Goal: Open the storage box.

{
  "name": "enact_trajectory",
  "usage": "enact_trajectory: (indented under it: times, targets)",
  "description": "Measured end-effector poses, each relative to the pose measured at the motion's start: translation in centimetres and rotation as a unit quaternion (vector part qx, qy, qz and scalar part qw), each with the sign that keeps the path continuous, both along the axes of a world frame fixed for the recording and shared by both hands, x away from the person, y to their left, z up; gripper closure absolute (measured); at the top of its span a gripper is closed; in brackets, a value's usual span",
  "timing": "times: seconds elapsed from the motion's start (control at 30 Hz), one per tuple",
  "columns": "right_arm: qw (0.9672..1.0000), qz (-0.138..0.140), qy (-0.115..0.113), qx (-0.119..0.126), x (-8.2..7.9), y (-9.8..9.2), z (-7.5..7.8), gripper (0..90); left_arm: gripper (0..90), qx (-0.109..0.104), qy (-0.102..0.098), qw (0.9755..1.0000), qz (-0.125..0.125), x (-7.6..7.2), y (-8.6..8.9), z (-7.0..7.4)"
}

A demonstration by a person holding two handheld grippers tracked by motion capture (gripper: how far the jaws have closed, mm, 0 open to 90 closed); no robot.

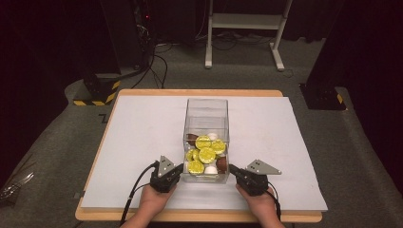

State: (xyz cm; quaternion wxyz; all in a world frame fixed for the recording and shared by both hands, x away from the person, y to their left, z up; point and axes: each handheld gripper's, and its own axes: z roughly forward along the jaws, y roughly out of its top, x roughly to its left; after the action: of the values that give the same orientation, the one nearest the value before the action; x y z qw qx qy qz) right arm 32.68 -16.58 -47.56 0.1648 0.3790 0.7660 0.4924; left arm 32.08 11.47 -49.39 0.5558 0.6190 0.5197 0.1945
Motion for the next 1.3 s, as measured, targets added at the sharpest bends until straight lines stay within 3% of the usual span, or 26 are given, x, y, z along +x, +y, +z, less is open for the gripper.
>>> enact_trajectory:
  times: [0.03, 0.4, 0.53, 0.7, 0.9, 1.13, 1.3]
  targets:
    - [1.0, 0.0, 0.0, 0.001, -0.1, 0.0, 0.0, 90.0, 90.0, 0.01, -0.001, 0.9999, -0.005, -0.1, 0.2, 0.0]
    - [0.9999, 0.001, -0.006, 0.012, -0.5, -0.2, -0.3, 89.4, 90.0, -0.003, -0.014, 0.9998, -0.014, -0.4, 0.5, -0.4]
    - [0.9997, -0.004, -0.003, 0.023, -0.3, -0.7, -0.2, 78.7, 85.9, 0.002, -0.015, 0.9997, -0.019, -0.3, 0.9, -0.4]
    - [0.9994, -0.021, -0.022, 0.019, -0.3, -1.0, 0.4, 70.0, 82.0, 0.002, -0.016, 0.9998, -0.012, -0.1, 1.2, -0.6]
    - [0.9987, -0.021, -0.036, 0.027, -0.1, -1.4, 1.1, 64.5, 75.6, 0.006, -0.013, 0.9999, -0.001, 0.4, 2.2, -0.5]
    - [0.9979, -0.02, -0.048, 0.038, 0.2, -1.6, 2.1, 58.8, 68.6, 0.025, -0.027, 0.9991, 0.019, 1.1, 3.8, 0.1]
    - [0.9977, -0.012, -0.06, 0.03, 0.6, -1.2, 2.9, 55.6, 63.0, 0.038, -0.021, 0.9987, 0.029, 1.9, 4.9, 0.8]
